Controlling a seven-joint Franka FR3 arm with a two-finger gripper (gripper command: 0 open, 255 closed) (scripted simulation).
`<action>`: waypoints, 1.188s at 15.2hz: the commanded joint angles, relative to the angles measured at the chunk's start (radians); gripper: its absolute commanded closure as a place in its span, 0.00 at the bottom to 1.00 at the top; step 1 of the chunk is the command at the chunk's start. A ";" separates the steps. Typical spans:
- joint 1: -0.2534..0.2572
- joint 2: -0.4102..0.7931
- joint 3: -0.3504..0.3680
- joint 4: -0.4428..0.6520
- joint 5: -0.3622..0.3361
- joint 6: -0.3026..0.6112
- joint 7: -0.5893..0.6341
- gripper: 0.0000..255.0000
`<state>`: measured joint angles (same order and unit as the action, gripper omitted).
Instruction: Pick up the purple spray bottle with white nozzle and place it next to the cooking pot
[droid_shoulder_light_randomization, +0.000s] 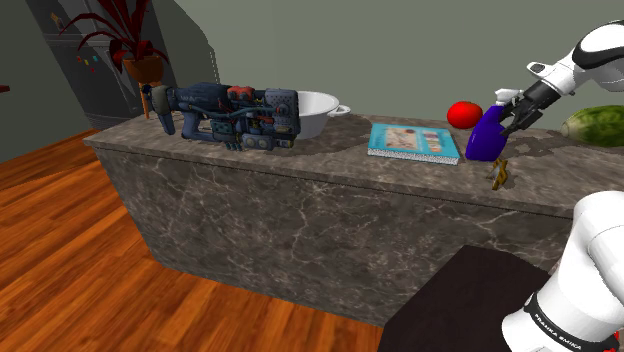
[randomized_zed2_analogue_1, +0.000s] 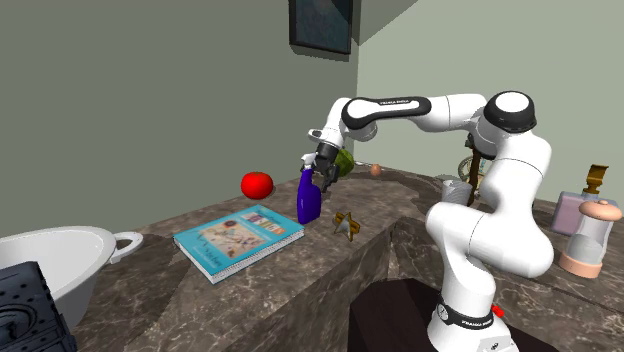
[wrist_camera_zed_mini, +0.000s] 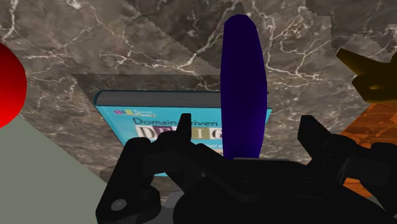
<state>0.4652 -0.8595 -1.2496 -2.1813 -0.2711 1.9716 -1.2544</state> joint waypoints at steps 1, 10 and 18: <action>0.001 0.000 -0.001 -0.002 0.000 0.003 0.000 0.00; 0.001 0.000 -0.001 -0.002 0.000 0.002 0.000 1.00; -0.002 0.003 0.023 0.026 0.011 -0.030 0.010 1.00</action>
<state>0.4586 -0.8593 -1.2291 -2.1702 -0.2637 1.9534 -1.2459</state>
